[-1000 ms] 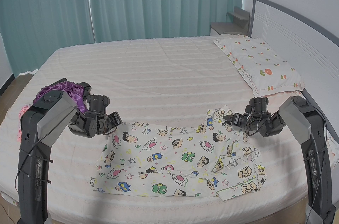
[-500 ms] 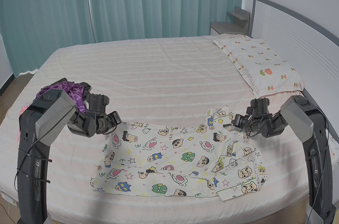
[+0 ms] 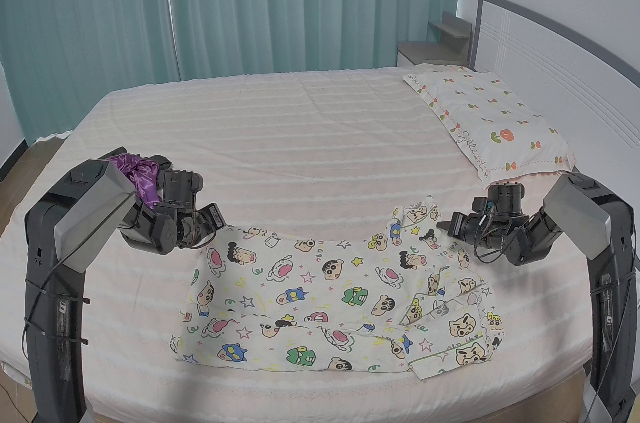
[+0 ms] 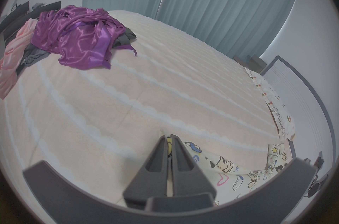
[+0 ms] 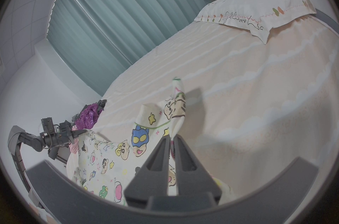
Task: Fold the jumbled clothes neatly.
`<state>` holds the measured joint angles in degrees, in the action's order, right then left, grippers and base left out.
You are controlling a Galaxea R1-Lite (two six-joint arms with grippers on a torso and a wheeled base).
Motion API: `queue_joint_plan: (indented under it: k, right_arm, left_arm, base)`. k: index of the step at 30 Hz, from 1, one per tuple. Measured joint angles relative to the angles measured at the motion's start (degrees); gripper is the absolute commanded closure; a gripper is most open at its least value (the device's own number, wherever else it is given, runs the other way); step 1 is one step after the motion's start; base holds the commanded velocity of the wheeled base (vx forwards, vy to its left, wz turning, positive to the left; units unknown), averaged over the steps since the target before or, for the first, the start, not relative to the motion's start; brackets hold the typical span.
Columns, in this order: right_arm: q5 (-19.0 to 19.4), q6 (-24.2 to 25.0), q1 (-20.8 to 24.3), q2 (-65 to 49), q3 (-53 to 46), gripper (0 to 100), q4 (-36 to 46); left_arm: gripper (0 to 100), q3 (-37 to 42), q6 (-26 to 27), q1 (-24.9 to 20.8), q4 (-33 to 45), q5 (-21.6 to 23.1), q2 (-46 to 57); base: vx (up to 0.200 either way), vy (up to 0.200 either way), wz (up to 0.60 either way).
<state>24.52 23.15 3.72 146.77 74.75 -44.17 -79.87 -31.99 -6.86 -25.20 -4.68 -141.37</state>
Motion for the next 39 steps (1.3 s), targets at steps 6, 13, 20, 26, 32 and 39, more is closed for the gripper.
queue_joint_plan:
  k: [6,13,20,26,32,39]
  right_arm:
    - [0.9,0.0,-0.7,-1.1,-1.5,100,-0.3]
    - [0.9,0.0,-0.1,-0.2,0.4,0,3.2]
    - [0.8,-0.7,0.4,1.3,3.2,0,4.6]
    - [0.8,-0.8,1.1,3.0,7.5,0,8.2]
    - [0.8,-1.2,1.8,4.8,10.3,100,11.2]
    - [0.7,-3.3,2.0,5.9,11.8,100,13.2]
  left_arm:
    - [100,0.1,0.0,0.0,0.0,-0.2,0.7]
    - [100,0.2,-0.1,0.0,0.1,-0.2,0.7]
    - [100,0.3,-0.1,0.0,0.0,-0.3,0.7]
    - [100,0.5,-0.5,-0.3,0.0,-0.3,0.7]
    - [100,0.5,-0.6,-0.5,0.0,-0.3,0.7]
    - [100,0.6,-0.5,-0.6,0.0,-0.4,0.7]
  base:
    - [0.0,0.0,0.0]
    - [0.0,0.0,0.0]
    - [0.0,0.0,0.0]
    - [0.0,0.0,0.0]
    - [0.0,0.0,0.0]
    - [0.0,0.0,0.0]
